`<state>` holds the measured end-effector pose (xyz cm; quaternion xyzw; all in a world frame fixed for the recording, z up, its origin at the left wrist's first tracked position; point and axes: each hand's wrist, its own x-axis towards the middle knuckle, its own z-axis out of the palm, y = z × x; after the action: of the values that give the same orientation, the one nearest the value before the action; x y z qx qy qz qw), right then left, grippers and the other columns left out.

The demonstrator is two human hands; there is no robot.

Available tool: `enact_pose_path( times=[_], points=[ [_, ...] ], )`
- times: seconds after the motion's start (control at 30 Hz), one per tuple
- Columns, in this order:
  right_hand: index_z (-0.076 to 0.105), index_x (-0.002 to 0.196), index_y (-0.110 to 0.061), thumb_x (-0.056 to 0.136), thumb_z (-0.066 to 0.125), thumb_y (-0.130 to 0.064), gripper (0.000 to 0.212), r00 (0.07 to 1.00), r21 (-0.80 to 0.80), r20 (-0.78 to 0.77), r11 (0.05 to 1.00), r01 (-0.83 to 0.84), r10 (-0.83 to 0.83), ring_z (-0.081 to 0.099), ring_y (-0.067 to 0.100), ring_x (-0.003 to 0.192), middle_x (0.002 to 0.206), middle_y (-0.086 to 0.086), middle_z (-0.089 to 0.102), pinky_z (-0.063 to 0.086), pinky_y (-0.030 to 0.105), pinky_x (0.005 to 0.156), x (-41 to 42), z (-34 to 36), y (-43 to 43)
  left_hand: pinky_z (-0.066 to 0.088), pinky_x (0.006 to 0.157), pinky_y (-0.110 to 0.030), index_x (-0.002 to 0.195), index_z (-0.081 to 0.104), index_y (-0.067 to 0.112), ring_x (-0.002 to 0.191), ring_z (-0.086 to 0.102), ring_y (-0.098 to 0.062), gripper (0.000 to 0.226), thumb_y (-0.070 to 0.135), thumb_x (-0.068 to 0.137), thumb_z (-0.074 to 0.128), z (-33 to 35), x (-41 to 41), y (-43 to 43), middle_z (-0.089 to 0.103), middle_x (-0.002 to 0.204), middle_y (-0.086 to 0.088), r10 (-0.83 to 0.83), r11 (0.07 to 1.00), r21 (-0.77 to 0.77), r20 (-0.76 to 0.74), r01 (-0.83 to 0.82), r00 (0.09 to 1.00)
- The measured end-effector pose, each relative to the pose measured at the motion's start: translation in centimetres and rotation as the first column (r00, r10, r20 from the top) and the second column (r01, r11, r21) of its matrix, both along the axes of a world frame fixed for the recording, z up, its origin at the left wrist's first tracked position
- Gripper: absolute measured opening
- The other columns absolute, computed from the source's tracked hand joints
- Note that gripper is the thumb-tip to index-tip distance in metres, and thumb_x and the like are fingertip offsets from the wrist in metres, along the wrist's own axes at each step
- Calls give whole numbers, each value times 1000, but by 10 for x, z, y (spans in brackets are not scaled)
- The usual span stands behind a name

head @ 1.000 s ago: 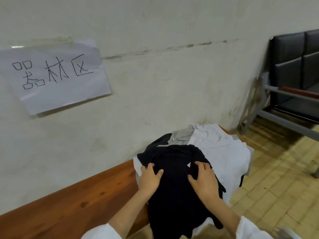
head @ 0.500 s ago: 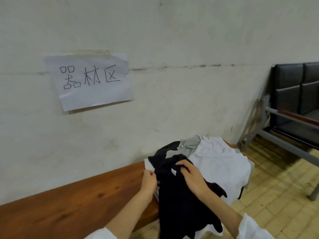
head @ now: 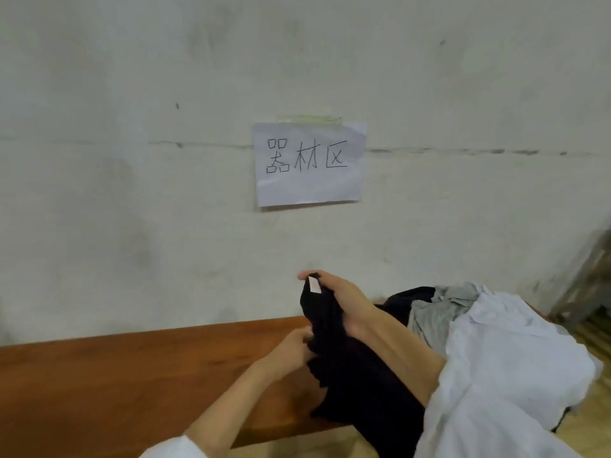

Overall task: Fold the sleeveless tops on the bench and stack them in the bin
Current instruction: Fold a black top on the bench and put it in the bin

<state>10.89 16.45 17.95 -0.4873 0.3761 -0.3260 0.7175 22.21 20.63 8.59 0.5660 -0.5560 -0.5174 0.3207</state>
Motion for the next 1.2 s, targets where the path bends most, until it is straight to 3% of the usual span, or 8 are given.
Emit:
enact_pose_path(
  times=[0.23, 0.33, 0.43, 0.63, 0.83, 1.07, 1.13, 1.2],
  points=[
    [58, 82, -5, 98, 43, -25, 30, 813, -436, -499, 898, 62, -299, 53, 23, 71, 74, 9, 54, 38, 30, 61, 25, 25, -46, 53, 85, -30, 115, 64, 8, 107, 64, -22, 32, 18, 94, 42, 9, 82, 31, 69, 107, -6, 50, 966, 259, -228, 11, 972],
    [53, 86, -5, 101, 35, -28, 34, 679, -576, -582, 816, 44, -448, 58, 28, 69, 73, 7, 54, 50, 35, 61, 14, 16, -59, 53, 57, -29, 86, 59, 14, 75, 65, -19, 18, 5, 87, 43, 17, 99, 29, 62, 86, -6, 115, 975, 170, 160, -142, 980],
    [54, 98, -3, 102, 34, -32, 35, 692, -446, -602, 886, 123, -399, 64, 36, 69, 84, 15, 60, 58, 44, 60, -1, 7, -59, 44, 43, -26, 73, 45, 18, 60, 56, -22, 21, 1, 83, 38, 10, 109, 20, 51, 76, -3, 155, 976, 61, 495, -211, 855],
    [50, 96, -2, 97, 50, -16, 15, 891, 100, -266, 908, 406, -369, 57, 33, 69, 86, 18, 54, 52, 33, 36, -29, 5, -52, 38, 50, -25, 94, 46, 13, 66, 51, -16, 15, 4, 83, 44, 12, 104, 7, 47, 94, -3, 442, 879, -145, 607, -454, 661],
    [55, 92, 1, 90, 61, -18, 20, 780, -143, -418, 881, 450, -466, 57, 37, 94, 88, 15, 56, 54, 44, 68, -59, 4, -66, 50, 51, -24, 89, 54, 3, 53, 58, -15, 20, 18, 97, 44, 52, 105, 0, 62, 65, -7, 421, 762, 532, 27, -369, 907],
    [63, 86, -7, 84, 70, -22, 16, 810, -358, -407, 890, 283, -422, 53, 20, 61, 75, 7, 60, 43, 26, 47, -90, -3, -75, 50, 90, -39, 91, 58, 0, 94, 62, -26, 8, 0, 90, 50, 68, 103, -13, 67, 85, -16, 601, 799, 474, -667, -370, 441],
    [64, 93, -9, 83, 70, -16, 14, 819, -391, -409, 888, 241, -402, 57, 20, 66, 81, 6, 63, 43, 23, 46, -92, -5, -77, 54, 85, -30, 105, 60, -3, 100, 63, -27, 22, -10, 85, 54, 62, 96, -16, 66, 102, -17, 515, 851, 269, -599, -451, 614],
    [63, 93, -7, 86, 65, -13, 10, 799, -454, -406, 857, 244, -443, 58, 21, 70, 84, 8, 63, 44, 26, 51, -92, -5, -76, 56, 70, -23, 101, 63, 0, 87, 65, -24, 21, -7, 81, 66, 49, 91, -19, 66, 90, -13, 521, 847, -37, -134, -530, 843]
  ],
)
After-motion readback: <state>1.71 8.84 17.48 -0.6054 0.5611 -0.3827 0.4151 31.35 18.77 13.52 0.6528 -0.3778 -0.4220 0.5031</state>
